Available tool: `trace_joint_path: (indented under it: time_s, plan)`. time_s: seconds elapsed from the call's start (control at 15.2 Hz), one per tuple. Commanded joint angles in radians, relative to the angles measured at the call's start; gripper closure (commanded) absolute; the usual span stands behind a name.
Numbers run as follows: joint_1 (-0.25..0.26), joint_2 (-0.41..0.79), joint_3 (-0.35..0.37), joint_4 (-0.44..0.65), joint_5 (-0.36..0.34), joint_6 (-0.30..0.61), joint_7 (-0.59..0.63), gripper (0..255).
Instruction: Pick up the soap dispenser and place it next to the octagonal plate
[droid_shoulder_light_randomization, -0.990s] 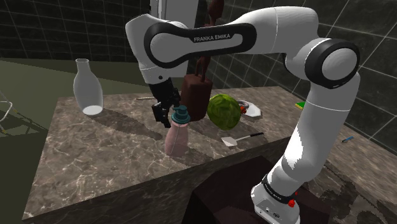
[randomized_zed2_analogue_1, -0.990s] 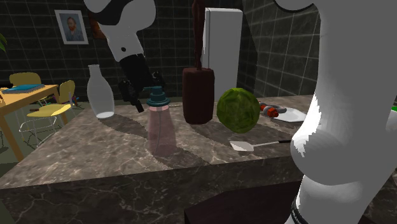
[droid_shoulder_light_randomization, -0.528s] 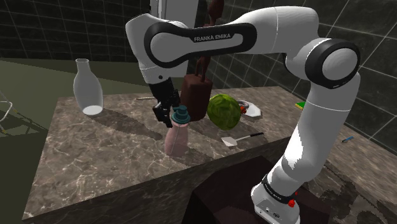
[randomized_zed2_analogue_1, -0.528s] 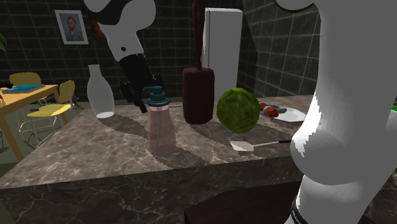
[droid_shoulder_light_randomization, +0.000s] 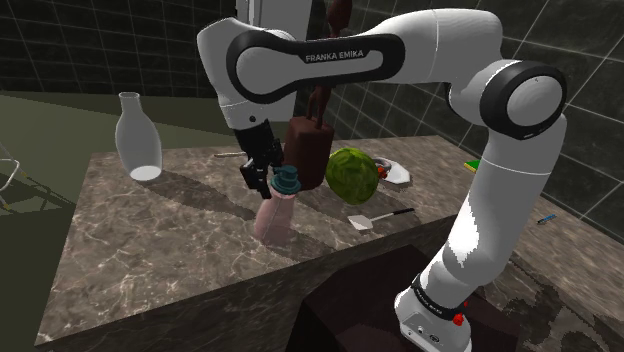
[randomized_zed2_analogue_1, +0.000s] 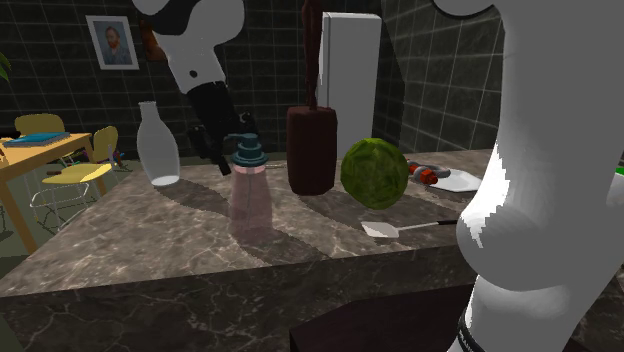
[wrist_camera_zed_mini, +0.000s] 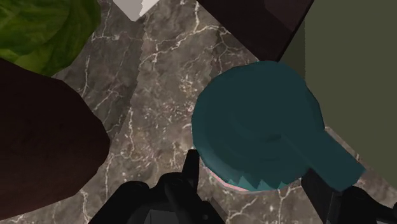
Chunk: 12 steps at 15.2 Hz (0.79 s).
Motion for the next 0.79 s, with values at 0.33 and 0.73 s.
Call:
trace_joint_path:
  time_s: [0.33,0.73]
  plan:
    - [0.004,-0.006,0.003,0.085,0.005,-0.090,-0.004,255]
    - [0.013,-0.001,0.006,0.173,0.003,-0.173,-0.003,255]
